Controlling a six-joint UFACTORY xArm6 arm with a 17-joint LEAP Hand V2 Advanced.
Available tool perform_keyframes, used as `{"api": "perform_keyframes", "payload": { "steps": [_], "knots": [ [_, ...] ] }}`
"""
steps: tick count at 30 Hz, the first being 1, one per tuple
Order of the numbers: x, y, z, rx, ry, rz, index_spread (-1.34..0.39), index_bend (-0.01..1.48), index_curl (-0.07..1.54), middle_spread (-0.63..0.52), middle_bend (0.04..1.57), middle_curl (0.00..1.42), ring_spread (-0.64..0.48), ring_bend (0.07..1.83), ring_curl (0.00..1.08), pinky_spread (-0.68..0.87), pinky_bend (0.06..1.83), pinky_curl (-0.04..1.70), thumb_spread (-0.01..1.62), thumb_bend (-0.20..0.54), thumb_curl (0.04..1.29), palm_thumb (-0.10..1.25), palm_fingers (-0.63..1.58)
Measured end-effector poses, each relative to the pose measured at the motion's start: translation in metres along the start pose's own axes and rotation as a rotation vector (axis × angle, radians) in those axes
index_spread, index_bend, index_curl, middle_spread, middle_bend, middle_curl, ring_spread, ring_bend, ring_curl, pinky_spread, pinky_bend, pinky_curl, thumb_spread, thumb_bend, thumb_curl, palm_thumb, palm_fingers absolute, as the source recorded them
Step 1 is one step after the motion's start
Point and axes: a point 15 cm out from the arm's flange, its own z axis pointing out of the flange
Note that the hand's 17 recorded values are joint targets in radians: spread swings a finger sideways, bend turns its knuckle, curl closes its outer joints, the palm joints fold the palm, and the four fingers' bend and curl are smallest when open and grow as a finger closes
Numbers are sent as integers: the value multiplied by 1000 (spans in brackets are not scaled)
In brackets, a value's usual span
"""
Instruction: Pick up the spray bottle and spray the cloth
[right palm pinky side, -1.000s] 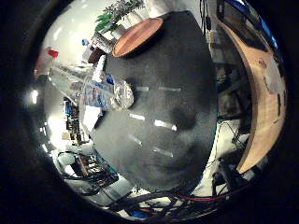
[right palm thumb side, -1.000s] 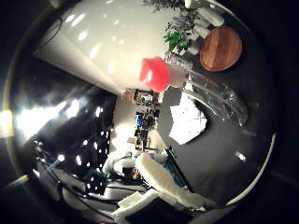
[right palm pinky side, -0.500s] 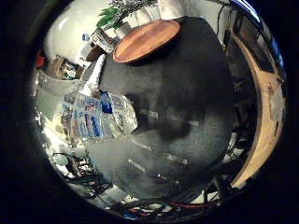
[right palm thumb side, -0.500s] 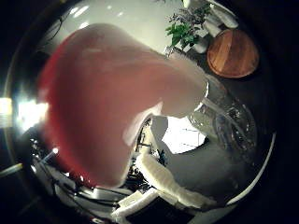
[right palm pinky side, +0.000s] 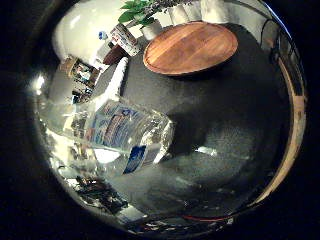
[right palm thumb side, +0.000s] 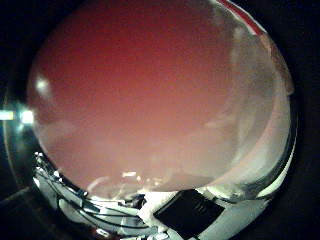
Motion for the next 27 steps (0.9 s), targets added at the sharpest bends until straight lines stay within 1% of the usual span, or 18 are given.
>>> {"api": "perform_keyframes", "payload": {
  "steps": [1,2,3,4,6,7,8,10,12,17,22,27],
  "knots": [
    [-2,0,-1,7,-11,3,-213,141,231,-43,435,423,-60,660,394,62,399,337,1128,-12,301,629,656],
    [-3,1,-2,11,-23,7,-229,143,226,-73,469,444,-104,728,419,-21,468,358,1135,-13,302,643,717],
    [-5,2,-4,14,-36,10,-246,155,224,-100,516,466,-132,777,436,-90,513,368,1140,-13,303,652,802],
    [-8,4,-5,13,-51,11,-261,179,240,-127,545,492,-156,810,462,-162,558,391,1148,-13,304,665,801],
    [-12,7,-7,16,-77,16,-298,220,283,-181,608,547,-201,873,503,-302,654,439,1165,-11,305,690,895],
    [-13,7,-10,23,-87,21,-306,229,294,-191,615,559,-207,890,512,-333,673,447,1168,-12,304,695,914],
    [-12,8,-11,25,-89,23,-325,256,317,-207,634,583,-216,909,524,-380,733,475,1174,-9,307,710,977],
    [-11,12,-16,28,-95,29,-351,312,370,-229,677,629,-234,936,554,-434,792,523,1183,-11,308,726,1014],
    [-9,13,-20,34,-93,34,-377,388,436,-240,738,683,-246,962,580,-456,838,576,1192,-12,311,740,1076],
    [-13,16,-22,51,-131,45,-399,577,606,-247,865,788,-260,1057,643,-441,939,709,1214,-8,318,787,1096],
    [-27,13,-28,116,-178,61,-394,773,767,-250,1007,873,-263,1172,707,-391,1007,870,1221,-10,340,838,1072],
    [-41,9,-33,127,-175,54,-374,889,858,-243,1084,928,-270,1249,761,-363,1050,1029,1220,-10,364,867,1048]
  ]
}}
